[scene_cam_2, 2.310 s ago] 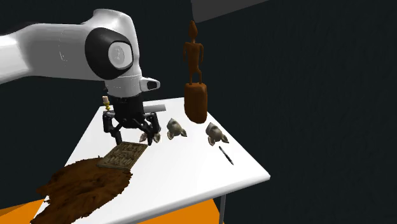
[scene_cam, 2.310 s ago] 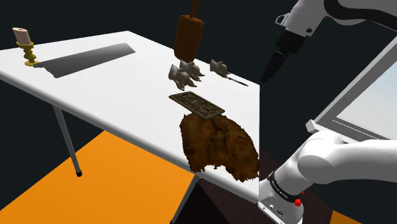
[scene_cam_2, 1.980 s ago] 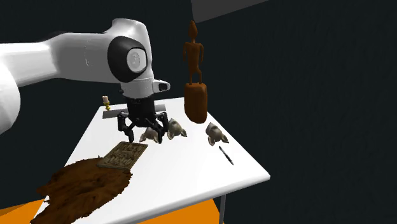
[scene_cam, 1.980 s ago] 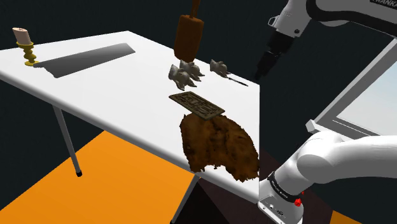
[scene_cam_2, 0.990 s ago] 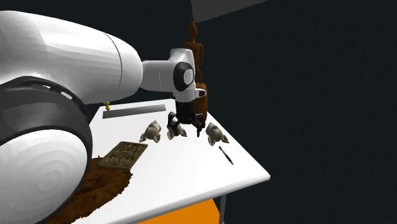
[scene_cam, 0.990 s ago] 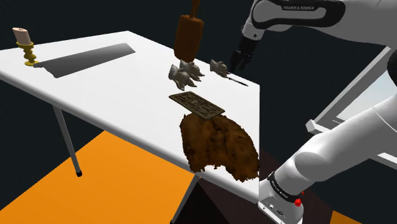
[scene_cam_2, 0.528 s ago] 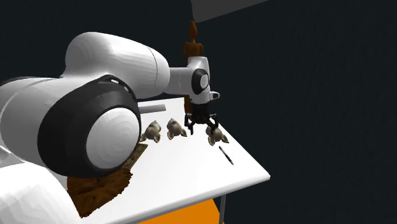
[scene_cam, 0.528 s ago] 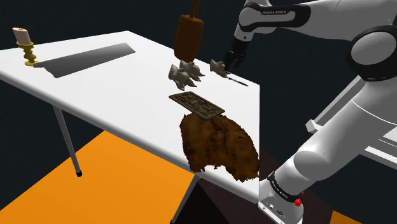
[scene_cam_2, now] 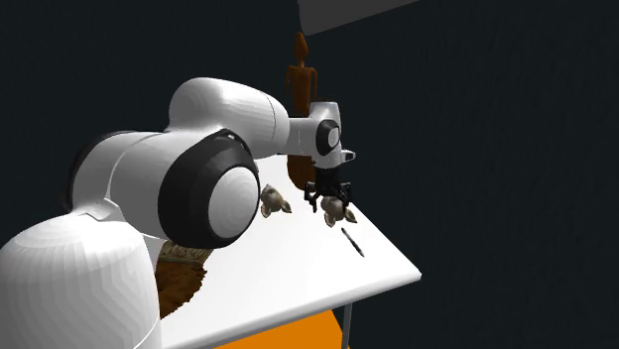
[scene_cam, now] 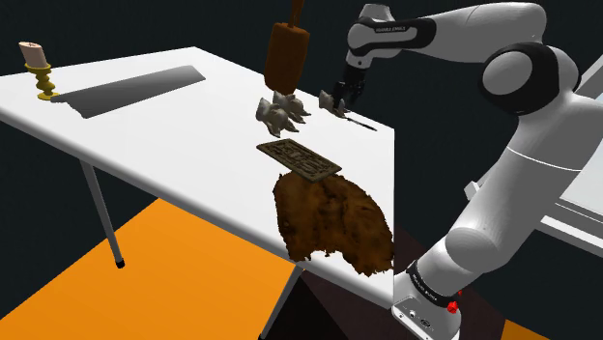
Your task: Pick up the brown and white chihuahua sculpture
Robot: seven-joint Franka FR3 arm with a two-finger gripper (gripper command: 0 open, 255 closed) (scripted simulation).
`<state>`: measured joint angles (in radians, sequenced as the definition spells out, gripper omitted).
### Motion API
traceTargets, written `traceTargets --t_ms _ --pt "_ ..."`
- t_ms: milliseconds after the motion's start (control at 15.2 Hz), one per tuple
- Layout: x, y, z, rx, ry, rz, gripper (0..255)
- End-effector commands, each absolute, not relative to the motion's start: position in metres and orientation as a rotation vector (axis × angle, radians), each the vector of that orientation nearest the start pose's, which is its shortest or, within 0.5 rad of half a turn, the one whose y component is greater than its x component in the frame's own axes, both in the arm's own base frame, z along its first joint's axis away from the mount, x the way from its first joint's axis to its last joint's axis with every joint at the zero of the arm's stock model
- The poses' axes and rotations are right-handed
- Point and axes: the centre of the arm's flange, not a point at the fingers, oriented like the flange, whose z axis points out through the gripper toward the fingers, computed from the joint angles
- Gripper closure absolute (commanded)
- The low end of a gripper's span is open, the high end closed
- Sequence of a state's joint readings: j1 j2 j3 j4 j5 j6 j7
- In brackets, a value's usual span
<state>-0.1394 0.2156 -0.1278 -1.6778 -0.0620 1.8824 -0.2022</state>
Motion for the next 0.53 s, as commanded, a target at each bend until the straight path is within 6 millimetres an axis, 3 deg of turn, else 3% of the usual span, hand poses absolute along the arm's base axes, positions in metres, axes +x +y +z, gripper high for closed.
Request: traceTargets --t_ms 0,330,396,462 --pt "0.603 -0.164 0.463 -3.223 0.07 0.046 0" --pt "0.603 -0.164 0.449 -3.223 0.07 0.046 0" --pt "0.604 -0.164 0.45 -3.223 0.07 0.046 255" --pt "0.604 -0.164 0.45 -3.223 0.07 0.046 255"
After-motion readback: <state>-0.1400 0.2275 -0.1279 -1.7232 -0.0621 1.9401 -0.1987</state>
